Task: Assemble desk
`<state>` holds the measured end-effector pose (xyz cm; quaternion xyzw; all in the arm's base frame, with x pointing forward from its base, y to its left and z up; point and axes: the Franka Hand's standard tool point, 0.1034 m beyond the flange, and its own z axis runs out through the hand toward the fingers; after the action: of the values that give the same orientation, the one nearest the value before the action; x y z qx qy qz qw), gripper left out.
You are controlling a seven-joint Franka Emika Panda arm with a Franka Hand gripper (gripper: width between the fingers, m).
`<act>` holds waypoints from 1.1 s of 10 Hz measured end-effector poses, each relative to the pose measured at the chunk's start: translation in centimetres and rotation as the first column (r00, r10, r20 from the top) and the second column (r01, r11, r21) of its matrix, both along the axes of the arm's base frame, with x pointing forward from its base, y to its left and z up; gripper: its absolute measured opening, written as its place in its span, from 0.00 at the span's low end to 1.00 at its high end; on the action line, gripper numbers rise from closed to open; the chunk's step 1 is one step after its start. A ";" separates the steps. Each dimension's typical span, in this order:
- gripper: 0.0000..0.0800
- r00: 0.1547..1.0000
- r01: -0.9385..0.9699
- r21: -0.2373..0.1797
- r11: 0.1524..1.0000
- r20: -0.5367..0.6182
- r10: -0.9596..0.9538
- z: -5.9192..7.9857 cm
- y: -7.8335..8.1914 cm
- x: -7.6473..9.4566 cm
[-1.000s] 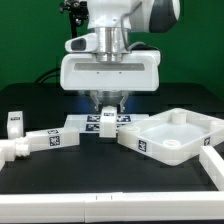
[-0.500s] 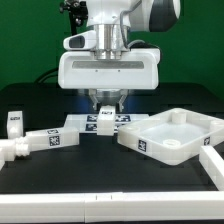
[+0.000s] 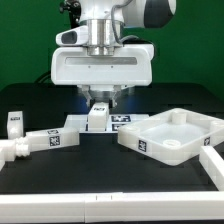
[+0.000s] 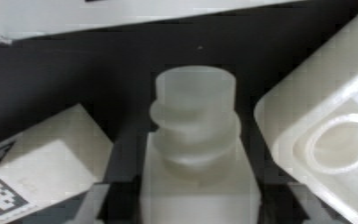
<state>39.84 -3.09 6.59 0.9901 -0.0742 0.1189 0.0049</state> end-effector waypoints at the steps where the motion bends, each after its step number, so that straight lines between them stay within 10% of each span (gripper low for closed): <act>1: 0.36 1.000 -0.004 0.001 1.000 0.002 0.004 0.0 0.3 0.0; 8: 0.36 0.999 -0.038 0.005 0.999 0.008 0.038 -0.4 1.7 1.1; 11: 0.36 0.994 0.000 0.109 0.994 -0.106 0.012 1.2 -1.6 4.1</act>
Offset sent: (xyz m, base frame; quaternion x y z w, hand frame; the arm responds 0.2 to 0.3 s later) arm -0.0227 0.0089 -0.0287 0.0147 0.0088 0.0159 0.9997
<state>43.89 -4.68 7.76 0.9941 -0.0773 0.0617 -0.0454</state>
